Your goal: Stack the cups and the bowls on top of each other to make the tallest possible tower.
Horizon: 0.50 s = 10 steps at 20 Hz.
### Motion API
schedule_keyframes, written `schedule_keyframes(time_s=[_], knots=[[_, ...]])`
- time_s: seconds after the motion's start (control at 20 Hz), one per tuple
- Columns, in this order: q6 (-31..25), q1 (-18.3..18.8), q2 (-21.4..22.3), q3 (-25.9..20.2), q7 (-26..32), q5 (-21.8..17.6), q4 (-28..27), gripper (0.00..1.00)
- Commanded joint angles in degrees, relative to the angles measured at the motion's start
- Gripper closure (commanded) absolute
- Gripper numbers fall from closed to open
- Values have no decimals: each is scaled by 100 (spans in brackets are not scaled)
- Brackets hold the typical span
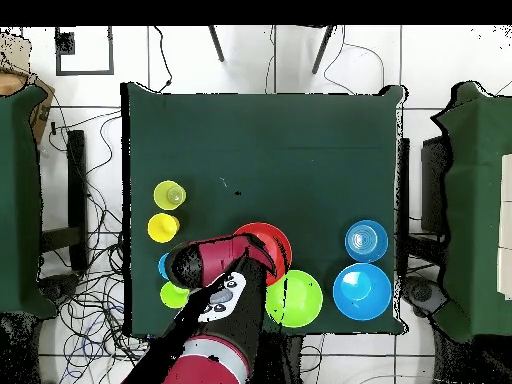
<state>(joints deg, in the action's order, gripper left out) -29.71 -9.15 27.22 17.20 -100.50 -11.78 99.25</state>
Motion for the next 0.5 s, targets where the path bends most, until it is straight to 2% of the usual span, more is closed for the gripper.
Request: schedule_keyframes(time_s=[0.05, 0.5], knots=[[-10, 64, -158, -650, -812, 282, -101, 100], [-63, 56, -182, -624, -774, 294, -140, 100]])
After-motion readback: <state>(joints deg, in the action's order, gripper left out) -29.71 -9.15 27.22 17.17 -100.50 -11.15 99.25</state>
